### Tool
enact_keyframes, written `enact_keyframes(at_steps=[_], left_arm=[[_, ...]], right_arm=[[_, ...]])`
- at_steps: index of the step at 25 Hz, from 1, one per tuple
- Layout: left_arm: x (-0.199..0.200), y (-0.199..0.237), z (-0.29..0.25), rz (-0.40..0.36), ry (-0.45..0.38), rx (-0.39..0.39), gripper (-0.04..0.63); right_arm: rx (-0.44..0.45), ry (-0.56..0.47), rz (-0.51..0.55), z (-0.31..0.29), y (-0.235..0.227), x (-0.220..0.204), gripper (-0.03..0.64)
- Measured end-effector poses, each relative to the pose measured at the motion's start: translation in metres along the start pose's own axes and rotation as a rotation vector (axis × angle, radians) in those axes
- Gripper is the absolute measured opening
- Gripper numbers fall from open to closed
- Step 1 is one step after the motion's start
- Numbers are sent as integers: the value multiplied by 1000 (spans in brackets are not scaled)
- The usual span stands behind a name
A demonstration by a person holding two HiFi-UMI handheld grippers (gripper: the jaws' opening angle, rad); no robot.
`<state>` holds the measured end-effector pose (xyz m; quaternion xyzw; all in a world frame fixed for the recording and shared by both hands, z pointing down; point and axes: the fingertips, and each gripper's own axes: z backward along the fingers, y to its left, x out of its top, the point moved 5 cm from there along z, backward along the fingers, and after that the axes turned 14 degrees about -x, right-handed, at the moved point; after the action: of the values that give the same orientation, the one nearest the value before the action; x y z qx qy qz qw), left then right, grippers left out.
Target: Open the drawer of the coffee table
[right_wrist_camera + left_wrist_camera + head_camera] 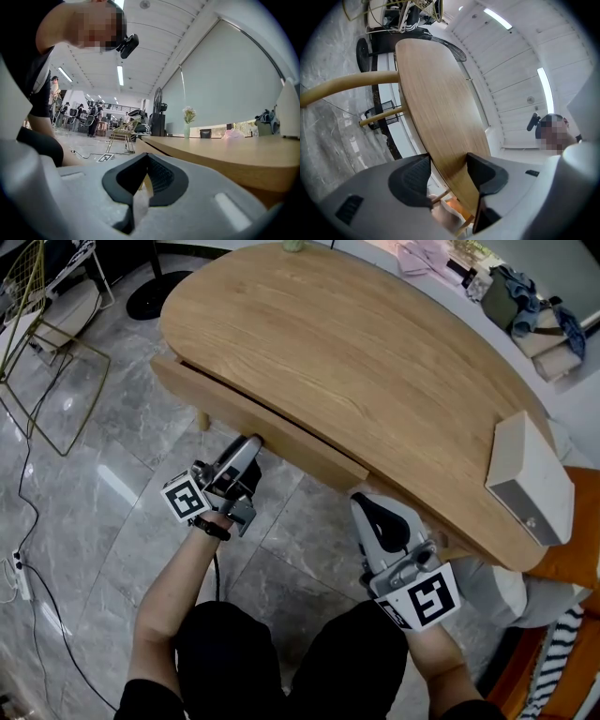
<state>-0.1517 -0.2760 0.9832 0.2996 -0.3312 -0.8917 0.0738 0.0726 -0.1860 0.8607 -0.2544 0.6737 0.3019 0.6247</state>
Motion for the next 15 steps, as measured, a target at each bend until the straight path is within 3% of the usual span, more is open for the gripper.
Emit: enact_keyframes(at_steps=[7,15], left_arm=[[1,-15,17,-21,5,-4,225],[-6,-27,25,-48,53,16,215]], right_arm=[[-69,-22,-37,7,-19,3,5],[-63,-37,-35,6,-16,4,5]])
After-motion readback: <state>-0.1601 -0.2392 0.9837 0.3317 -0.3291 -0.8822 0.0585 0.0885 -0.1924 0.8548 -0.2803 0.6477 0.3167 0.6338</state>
